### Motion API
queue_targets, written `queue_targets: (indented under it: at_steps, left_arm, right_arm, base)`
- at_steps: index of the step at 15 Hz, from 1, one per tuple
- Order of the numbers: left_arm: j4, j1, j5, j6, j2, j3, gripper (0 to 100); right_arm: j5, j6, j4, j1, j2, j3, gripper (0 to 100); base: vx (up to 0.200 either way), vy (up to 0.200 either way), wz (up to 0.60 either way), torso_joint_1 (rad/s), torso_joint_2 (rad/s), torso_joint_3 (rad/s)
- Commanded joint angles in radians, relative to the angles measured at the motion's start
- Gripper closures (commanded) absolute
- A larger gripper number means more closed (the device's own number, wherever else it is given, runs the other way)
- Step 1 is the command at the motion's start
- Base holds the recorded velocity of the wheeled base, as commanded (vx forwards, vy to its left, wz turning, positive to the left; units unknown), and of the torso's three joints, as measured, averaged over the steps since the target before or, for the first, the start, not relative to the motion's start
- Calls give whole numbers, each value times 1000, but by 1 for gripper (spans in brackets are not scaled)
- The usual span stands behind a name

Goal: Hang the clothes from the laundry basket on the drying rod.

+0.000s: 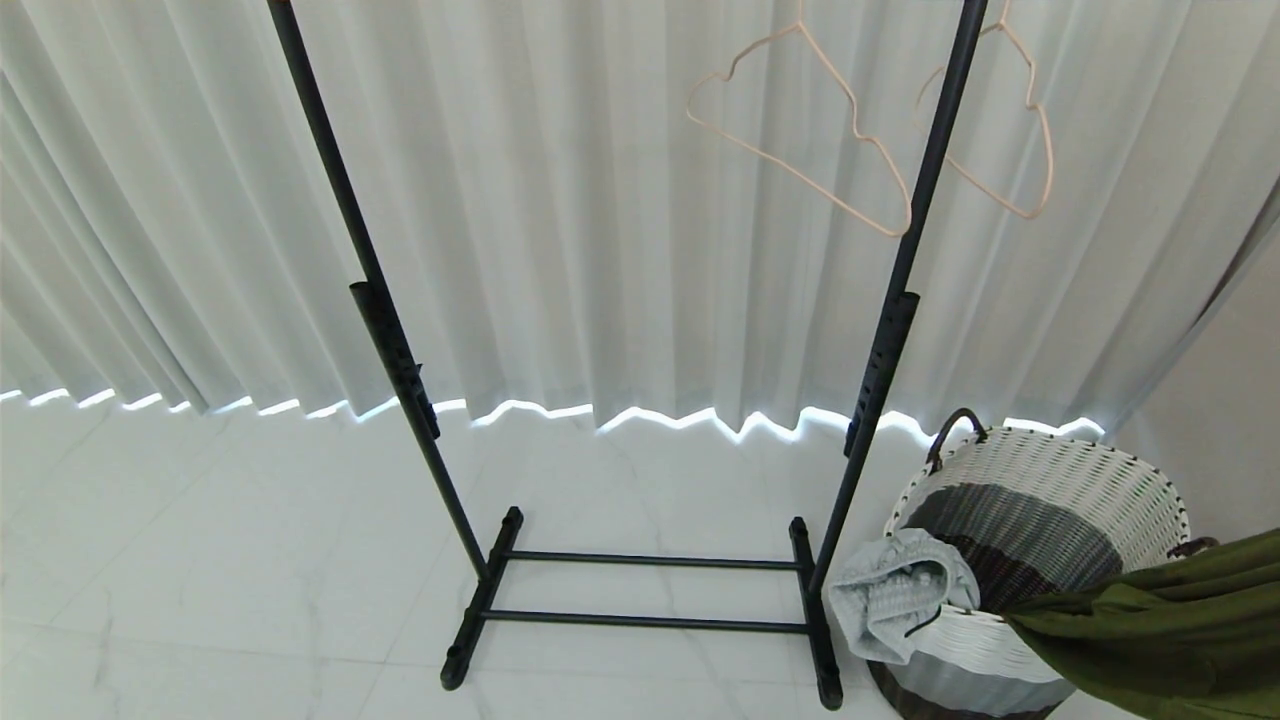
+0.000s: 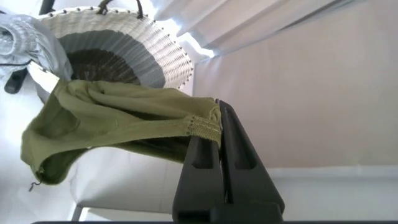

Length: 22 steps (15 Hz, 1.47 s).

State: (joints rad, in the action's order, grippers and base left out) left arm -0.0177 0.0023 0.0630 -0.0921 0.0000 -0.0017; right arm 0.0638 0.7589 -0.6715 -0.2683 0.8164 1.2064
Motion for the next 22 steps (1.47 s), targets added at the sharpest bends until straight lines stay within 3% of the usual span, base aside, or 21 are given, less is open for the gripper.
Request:
queue_targets:
  at_steps: [1, 7, 14, 18, 20, 22]
  left_arm:
    - [1, 1, 0, 0, 0, 0, 0]
    - [1, 1, 0, 0, 0, 0, 0]
    - [-1, 1, 0, -18, 0, 0, 0]
    - [1, 1, 0, -54, 0, 0, 0]
    - [2, 1, 0, -14, 0, 2, 0]
    - [15, 1, 0, -1, 0, -1, 0]
  right_arm:
    - [-1, 5, 0, 14, 6, -2, 100]
    - [-1, 30, -2, 27, 9, -4, 100]
    - [1, 20, -154, 27, -16, 7, 100]
    - [39, 17, -316, 38, 32, 186, 100]
    - [102, 17, -433, 87, 66, 283, 100]
    - [174, 17, -504, 135, 87, 308, 100]
  base:
    - [0, 0, 0, 0, 0, 0]
    - [0, 200, 0, 4, 2, 3]
    - [0, 0, 0, 0, 0, 0]
    - [0, 0, 0, 0, 0, 0]
    - [0, 0, 0, 0, 0, 0]
    - [0, 0, 0, 0, 0, 0]
